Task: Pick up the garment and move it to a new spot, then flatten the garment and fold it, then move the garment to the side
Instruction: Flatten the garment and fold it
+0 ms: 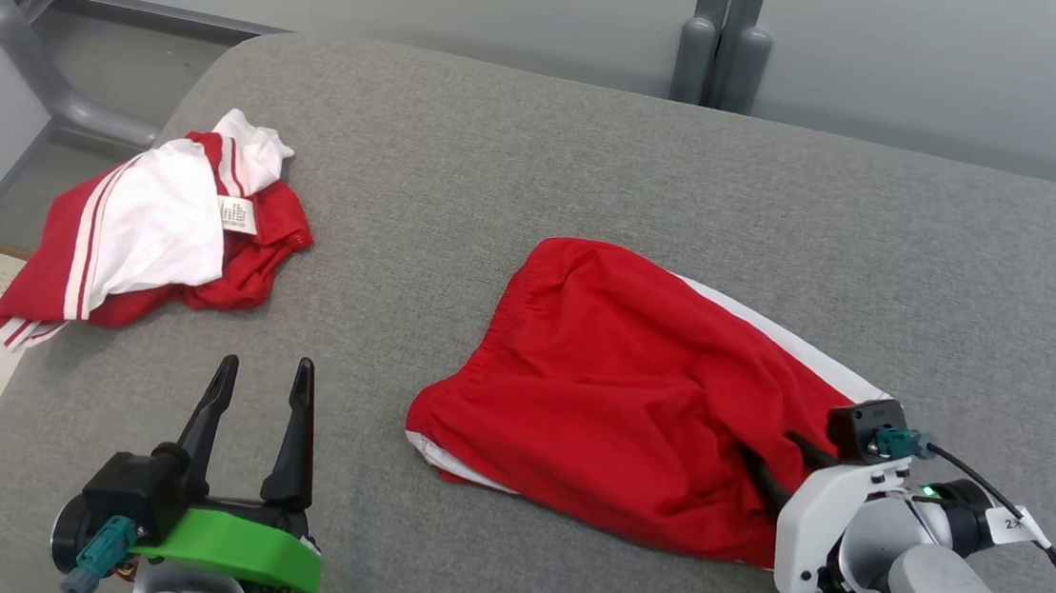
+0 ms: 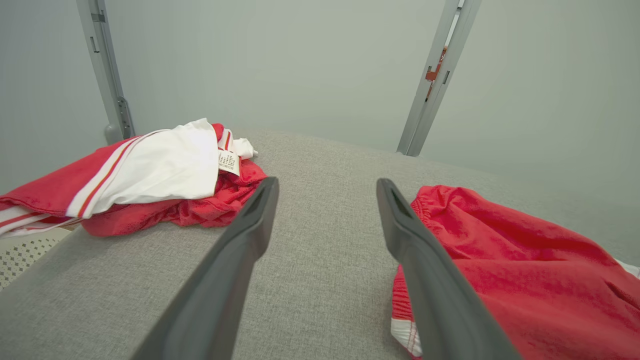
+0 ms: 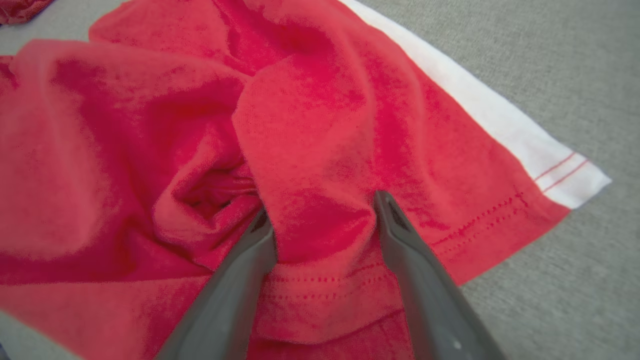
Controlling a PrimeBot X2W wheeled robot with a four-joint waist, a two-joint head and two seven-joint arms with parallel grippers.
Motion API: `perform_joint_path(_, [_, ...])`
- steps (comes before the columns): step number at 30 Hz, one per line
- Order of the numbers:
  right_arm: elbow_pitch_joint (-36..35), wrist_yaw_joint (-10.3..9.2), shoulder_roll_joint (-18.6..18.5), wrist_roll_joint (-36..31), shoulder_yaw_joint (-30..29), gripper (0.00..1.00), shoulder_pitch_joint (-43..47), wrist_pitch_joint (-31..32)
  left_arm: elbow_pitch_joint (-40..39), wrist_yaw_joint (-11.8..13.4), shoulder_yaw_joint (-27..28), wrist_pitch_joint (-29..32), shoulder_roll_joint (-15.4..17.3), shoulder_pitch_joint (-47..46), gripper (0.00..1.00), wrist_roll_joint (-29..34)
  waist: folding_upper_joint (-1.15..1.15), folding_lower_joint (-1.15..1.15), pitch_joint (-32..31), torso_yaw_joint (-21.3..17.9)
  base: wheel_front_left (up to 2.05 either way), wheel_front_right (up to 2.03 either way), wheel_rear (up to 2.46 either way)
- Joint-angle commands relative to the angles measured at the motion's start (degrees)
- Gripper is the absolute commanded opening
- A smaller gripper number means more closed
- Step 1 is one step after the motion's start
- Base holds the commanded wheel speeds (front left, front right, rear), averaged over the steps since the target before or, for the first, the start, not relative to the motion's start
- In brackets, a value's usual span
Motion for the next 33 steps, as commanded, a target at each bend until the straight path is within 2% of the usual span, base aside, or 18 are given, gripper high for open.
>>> perform_joint_path(1, [0.12, 0.00, 0.11, -0.90, -0.83, 0.00, -0.59, -0.25, 0.24, -0.50, 0.35, -0.04, -0.41, -0.47, 1.00, 1.02, 0.00, 0.00, 0.67, 1.63, 0.00, 0.00, 0.00])
perform_joint_path(8, [-2.59, 0.00, 1.04, -4.70, -6.70, 0.00, -1.68, -2.41, 0.74, -1.86, 1.24, -0.04, -1.51, -1.05, 1.00, 1.66, 0.00, 0.00, 1.97, 3.55, 0.00, 0.00, 0.00])
perform_joint_path(15, [-3.40, 0.00, -2.32, -5.05, -8.45, 0.00, -8.05, -1.59, 1.25, -3.03, -0.19, -0.04, -2.47, -2.95, 1.00, 1.95, 0.00, 0.00, 5.64, 6.19, 0.00, 0.00, 0.00])
perform_joint_path(24, [3.47, 0.00, -10.08, -2.33, -6.46, 0.00, -21.21, -1.94, 1.86, -3.57, -2.71, -0.04, -2.99, -5.96, 1.00, 0.69, 0.00, 0.00, 11.07, 9.96, 0.00, 0.00, 0.00])
perform_joint_path(30, [10.68, 0.00, -11.69, -0.89, -4.16, 0.00, -27.79, -3.85, 2.24, -3.20, -4.13, -0.04, -2.98, -7.08, 1.00, -0.36, 0.00, 0.00, 12.12, 10.34, 0.00, 0.00, 0.00])
perform_joint_path(32, [13.23, 0.00, -11.25, -0.47, -3.83, 1.00, -29.06, -4.43, 2.55, -3.08, -4.35, -0.04, -2.99, -7.18, 1.00, -0.29, 0.00, 0.00, 11.73, 9.99, 0.00, 0.00, 0.00])
perform_joint_path(33, [14.39, 0.00, -10.71, -0.22, -3.79, 1.00, -29.40, -4.88, 2.78, -3.00, -4.33, -0.04, -2.99, -7.08, 1.00, -0.10, 0.00, 0.00, 11.28, 9.62, 0.00, 0.00, 0.00])
